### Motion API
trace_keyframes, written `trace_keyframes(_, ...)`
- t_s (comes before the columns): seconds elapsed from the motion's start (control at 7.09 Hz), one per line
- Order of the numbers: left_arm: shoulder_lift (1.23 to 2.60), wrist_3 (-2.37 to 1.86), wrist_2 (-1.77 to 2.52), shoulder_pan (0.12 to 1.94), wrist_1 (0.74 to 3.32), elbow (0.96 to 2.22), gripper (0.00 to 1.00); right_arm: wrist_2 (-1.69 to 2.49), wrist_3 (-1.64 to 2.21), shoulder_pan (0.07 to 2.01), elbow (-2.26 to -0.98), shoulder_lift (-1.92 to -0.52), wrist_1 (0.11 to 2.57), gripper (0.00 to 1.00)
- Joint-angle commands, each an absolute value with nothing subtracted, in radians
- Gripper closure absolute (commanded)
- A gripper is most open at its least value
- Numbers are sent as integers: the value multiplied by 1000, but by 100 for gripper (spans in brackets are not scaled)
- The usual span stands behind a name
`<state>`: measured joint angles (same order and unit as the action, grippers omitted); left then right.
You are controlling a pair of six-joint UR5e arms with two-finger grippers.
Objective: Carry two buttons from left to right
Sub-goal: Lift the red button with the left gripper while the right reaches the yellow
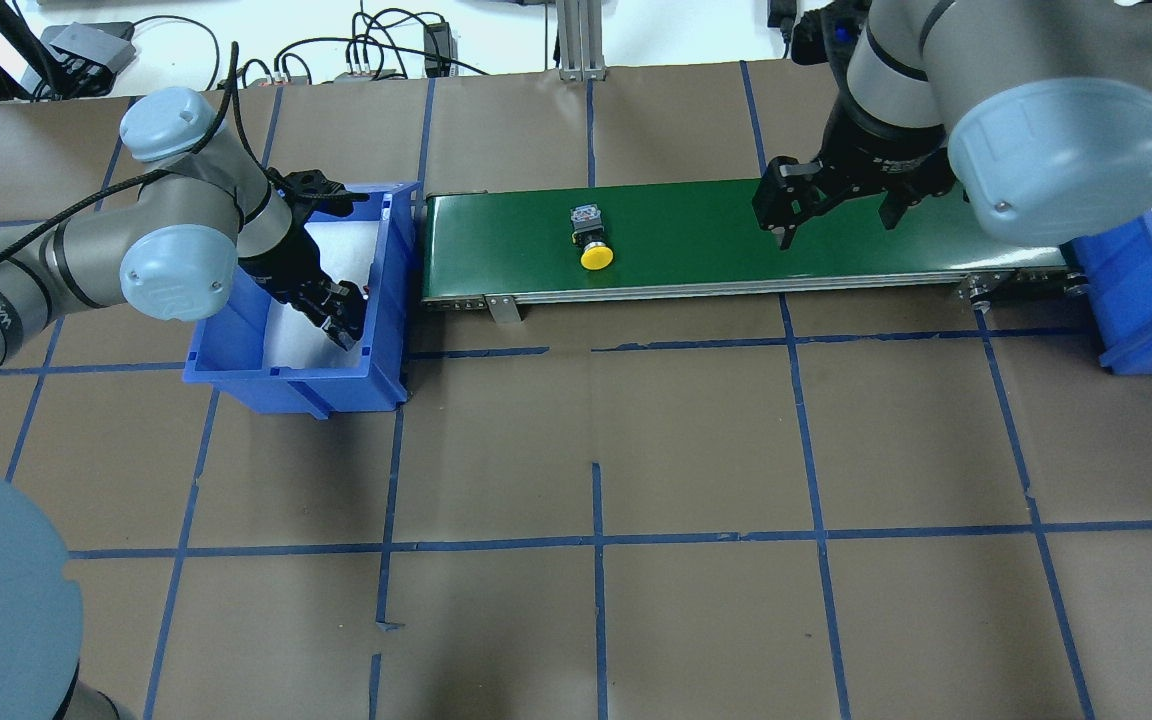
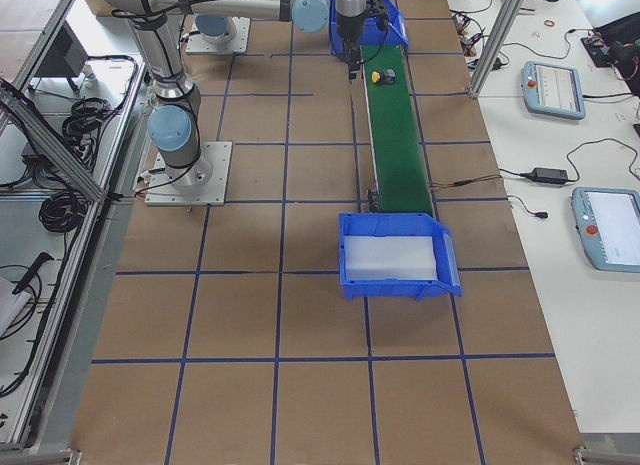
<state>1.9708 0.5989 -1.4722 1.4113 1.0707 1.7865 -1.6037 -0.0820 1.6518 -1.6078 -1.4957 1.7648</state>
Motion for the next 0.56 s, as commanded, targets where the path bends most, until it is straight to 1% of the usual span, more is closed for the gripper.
trace_keyframes(0.0,1968,589,-1471,1411,1072,1770,61,-1609,-52,1715,-1402,-1306,1779,0)
trace_keyframes(0.14,1951,595,-1486,1411,1075,1766,64,-1609,-46,1726,-1340,-1242,1779,0)
trace_keyframes(0.28,1938,565,-1486,1411,1083,1741,66,-1541,-28,1727,-1338,-1221,1782,0)
trace_keyframes(0.42,1913,473,-1485,1411,1148,1694,66,-1482,-22,1726,-1333,-1179,1801,0)
